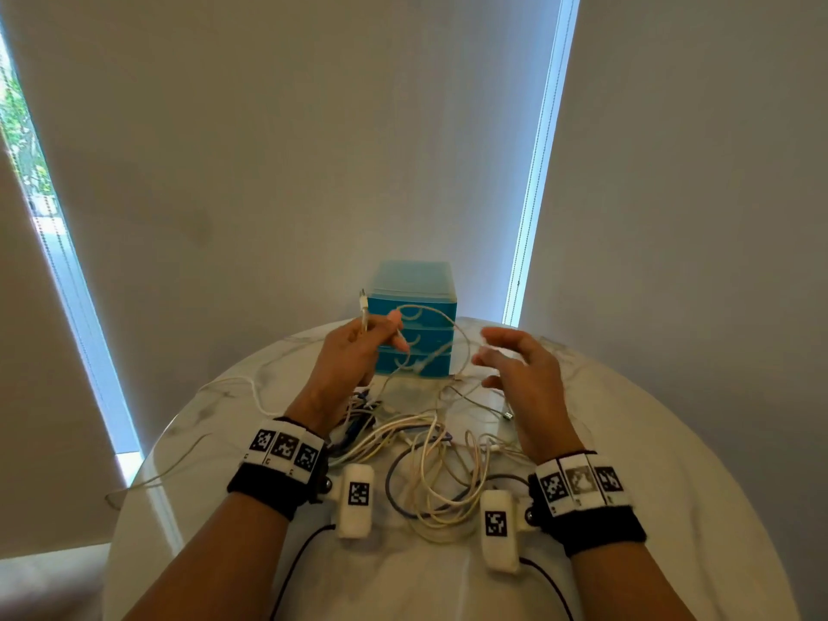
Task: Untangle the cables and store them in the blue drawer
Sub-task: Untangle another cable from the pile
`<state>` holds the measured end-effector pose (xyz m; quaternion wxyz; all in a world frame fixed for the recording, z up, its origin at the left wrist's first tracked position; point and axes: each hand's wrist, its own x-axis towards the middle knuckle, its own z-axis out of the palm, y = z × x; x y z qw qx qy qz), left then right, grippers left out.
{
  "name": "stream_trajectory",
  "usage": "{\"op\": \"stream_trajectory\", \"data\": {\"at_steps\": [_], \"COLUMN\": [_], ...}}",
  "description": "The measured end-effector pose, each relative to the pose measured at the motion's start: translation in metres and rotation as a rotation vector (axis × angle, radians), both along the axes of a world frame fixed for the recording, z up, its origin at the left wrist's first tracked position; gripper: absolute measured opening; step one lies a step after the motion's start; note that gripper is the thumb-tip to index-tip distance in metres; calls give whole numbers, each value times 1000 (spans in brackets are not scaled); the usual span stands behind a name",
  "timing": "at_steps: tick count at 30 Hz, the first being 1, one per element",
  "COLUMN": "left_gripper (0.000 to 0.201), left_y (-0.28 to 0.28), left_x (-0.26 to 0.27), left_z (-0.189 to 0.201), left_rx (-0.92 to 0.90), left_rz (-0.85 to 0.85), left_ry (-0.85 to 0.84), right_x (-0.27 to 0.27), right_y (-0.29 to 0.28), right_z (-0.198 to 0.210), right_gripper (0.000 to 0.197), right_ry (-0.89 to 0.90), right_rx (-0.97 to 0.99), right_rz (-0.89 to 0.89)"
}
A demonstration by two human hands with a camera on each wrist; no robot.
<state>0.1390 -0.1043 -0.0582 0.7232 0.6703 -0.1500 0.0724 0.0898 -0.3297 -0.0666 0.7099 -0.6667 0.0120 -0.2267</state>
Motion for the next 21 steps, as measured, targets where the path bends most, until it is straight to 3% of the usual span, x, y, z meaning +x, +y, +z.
{"op": "stream_trajectory", "data": {"at_steps": [3, 5, 15, 21], "left_gripper": [31, 28, 30, 33], "left_y": [-3, -4, 1, 6], "left_x": [-1, -3, 1, 3], "left_z": [4, 7, 7, 6], "left_rx": [-61, -31, -164, -228], "left_rz": [-88, -118, -132, -109], "left_ry": [-14, -28, 63, 82], "right_x": [-6, -6, -1, -1], "right_y": [24, 36, 43, 40], "right_z": [-3, -9, -16, -10], "right_gripper": [26, 27, 25, 34], "right_ry": [84, 106, 63, -19], "right_rx": [-154, -228, -164, 59], "right_rz": [310, 389, 379, 352]}}
